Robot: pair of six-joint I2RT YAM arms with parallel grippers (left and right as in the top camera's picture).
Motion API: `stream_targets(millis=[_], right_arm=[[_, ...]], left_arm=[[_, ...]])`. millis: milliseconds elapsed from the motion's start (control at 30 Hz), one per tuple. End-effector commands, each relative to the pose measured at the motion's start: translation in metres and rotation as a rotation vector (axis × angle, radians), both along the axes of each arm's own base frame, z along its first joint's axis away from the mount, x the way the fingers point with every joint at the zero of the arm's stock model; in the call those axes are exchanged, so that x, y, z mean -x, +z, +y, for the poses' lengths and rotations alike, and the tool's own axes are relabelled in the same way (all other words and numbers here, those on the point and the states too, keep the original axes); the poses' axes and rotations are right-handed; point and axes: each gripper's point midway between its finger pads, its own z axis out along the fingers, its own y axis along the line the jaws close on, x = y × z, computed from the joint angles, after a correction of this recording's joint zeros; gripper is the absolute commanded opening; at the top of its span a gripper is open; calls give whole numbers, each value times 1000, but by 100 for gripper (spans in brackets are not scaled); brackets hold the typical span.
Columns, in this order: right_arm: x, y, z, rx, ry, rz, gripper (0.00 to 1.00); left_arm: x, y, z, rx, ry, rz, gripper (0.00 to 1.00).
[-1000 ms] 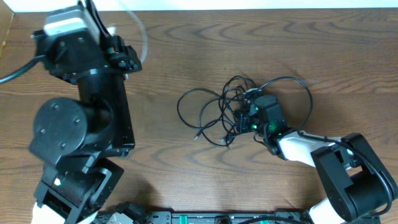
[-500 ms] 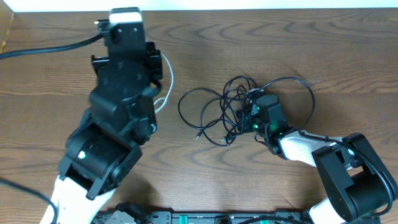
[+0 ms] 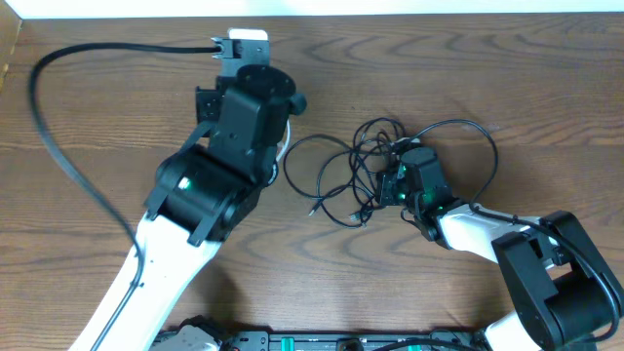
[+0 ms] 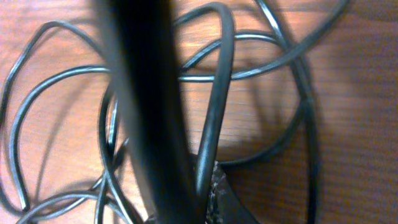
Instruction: Untangle cables
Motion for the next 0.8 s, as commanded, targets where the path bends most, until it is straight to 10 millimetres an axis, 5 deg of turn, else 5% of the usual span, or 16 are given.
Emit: stream_targets(millis=[0, 233, 500, 767], right_arm=[[5, -27, -57, 125, -272, 82, 1], [6, -33, -85, 100, -371, 144, 1], [13, -39, -121, 53, -458, 240, 1], [15, -40, -122, 27, -457, 257, 1]], left_arm=[[-8, -27, -12, 97, -27, 94, 8], [-15, -92, -39, 192, -153, 351, 8], [-6, -155, -38, 334, -119, 625, 8], [22, -226, -44, 362, -96, 941, 8]])
